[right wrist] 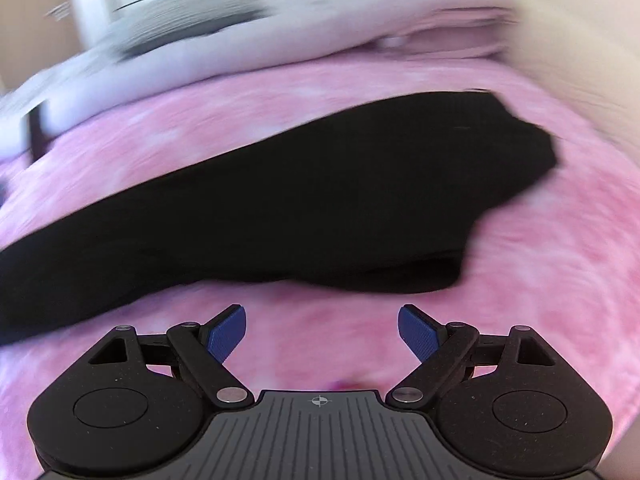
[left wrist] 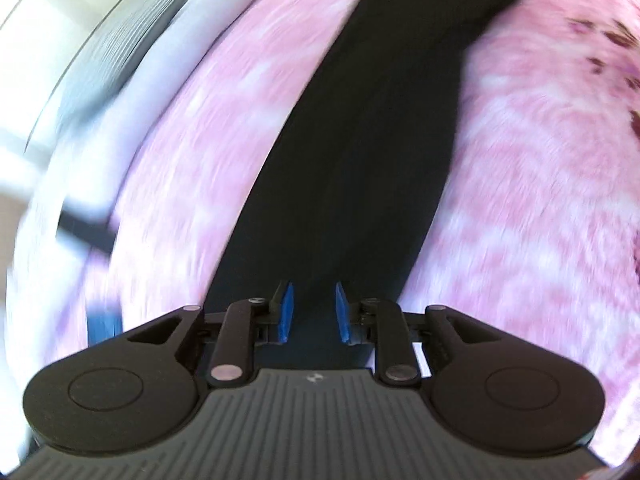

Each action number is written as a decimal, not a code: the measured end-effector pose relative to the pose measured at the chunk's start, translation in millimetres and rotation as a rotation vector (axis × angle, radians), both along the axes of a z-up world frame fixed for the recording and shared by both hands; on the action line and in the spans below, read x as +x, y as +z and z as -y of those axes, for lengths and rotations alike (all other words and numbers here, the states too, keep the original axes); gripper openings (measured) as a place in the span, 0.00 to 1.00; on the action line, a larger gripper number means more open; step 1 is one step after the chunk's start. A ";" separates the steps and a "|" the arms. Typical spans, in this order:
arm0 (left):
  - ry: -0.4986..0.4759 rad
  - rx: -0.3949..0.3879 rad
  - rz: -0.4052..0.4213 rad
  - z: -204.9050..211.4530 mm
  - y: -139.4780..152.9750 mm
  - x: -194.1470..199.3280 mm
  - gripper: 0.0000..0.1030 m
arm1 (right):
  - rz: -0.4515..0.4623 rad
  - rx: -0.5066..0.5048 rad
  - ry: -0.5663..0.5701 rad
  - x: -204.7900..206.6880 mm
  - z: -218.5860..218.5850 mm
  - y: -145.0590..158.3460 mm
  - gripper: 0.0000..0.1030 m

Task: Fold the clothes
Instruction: 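Release the trousers with the left gripper and move both grippers over them, then grasp the black trousers' end with the right gripper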

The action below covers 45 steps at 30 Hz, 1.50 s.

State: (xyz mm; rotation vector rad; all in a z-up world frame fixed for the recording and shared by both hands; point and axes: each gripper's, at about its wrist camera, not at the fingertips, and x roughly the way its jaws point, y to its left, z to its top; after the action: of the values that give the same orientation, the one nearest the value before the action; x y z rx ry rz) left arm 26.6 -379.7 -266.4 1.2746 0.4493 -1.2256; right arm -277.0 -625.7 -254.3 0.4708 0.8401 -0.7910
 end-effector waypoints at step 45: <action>-0.027 -0.099 -0.209 -23.2 -40.2 296.1 0.29 | -0.017 0.057 0.154 273.0 -74.6 -68.7 0.84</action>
State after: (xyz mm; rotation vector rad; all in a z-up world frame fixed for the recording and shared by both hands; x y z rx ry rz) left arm 322.7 -356.5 -306.6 1.0770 0.5166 -1.3934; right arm -4.0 -551.1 -323.1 0.4445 0.9049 -0.6308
